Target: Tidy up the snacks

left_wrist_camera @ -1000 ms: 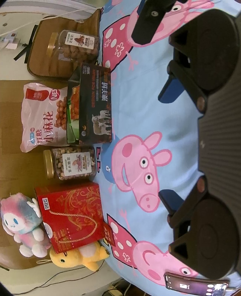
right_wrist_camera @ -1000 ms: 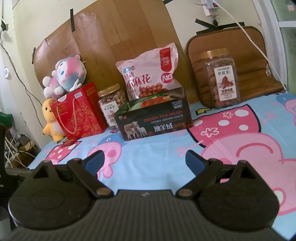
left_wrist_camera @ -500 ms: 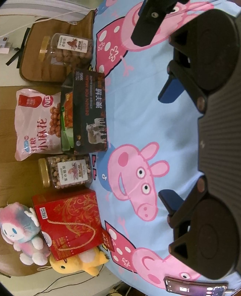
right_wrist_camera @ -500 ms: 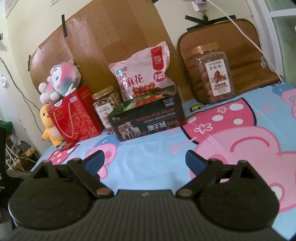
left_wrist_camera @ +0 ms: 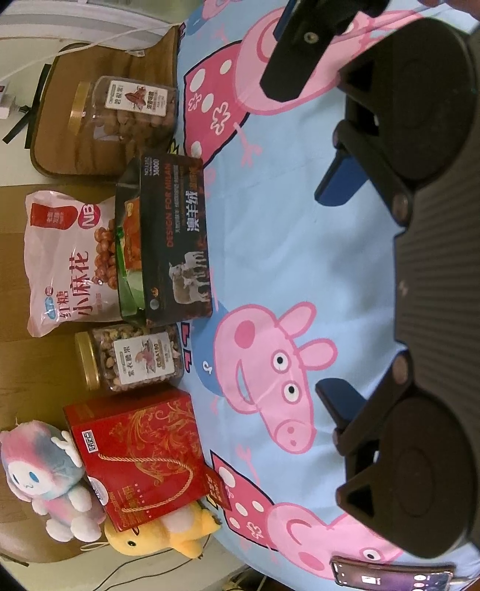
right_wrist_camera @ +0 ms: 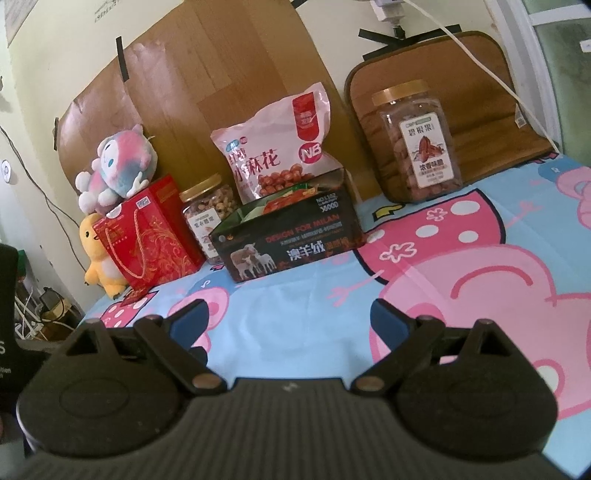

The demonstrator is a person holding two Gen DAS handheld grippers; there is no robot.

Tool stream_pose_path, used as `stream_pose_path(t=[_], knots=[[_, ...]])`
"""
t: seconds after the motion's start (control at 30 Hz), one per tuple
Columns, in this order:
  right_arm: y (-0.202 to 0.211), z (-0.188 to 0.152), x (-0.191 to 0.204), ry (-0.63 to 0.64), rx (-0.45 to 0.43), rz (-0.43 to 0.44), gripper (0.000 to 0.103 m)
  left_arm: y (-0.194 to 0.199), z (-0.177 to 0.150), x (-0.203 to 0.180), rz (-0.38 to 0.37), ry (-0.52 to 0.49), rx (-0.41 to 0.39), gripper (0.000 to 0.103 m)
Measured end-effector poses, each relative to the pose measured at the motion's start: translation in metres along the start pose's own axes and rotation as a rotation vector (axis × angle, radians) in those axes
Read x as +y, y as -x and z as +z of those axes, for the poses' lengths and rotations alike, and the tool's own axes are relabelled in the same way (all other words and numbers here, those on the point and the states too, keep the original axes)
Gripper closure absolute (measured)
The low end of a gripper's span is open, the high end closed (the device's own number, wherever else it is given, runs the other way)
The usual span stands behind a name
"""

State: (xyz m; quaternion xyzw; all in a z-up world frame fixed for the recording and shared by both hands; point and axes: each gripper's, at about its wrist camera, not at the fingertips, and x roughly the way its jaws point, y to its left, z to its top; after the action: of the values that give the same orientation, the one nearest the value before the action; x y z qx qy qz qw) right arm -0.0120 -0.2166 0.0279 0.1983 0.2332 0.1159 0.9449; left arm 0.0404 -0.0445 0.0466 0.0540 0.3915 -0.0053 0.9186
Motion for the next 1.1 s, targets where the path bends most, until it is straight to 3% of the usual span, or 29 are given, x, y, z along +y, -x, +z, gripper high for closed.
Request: stream_pose_path(t=[0.97,1.1], knots=[[-0.0001,0.0029,-0.0021,0.009,-0.011,0.001,0.007,-0.0030,0.0037,-0.0038,0.001,-0.015,-0.007,0.000],[-0.0017,0.0042,0.0000,0.015,-0.008,0.001,0.007,0.0003,0.0033,-0.0001,-0.027,-0.001,-0.031,0.000]])
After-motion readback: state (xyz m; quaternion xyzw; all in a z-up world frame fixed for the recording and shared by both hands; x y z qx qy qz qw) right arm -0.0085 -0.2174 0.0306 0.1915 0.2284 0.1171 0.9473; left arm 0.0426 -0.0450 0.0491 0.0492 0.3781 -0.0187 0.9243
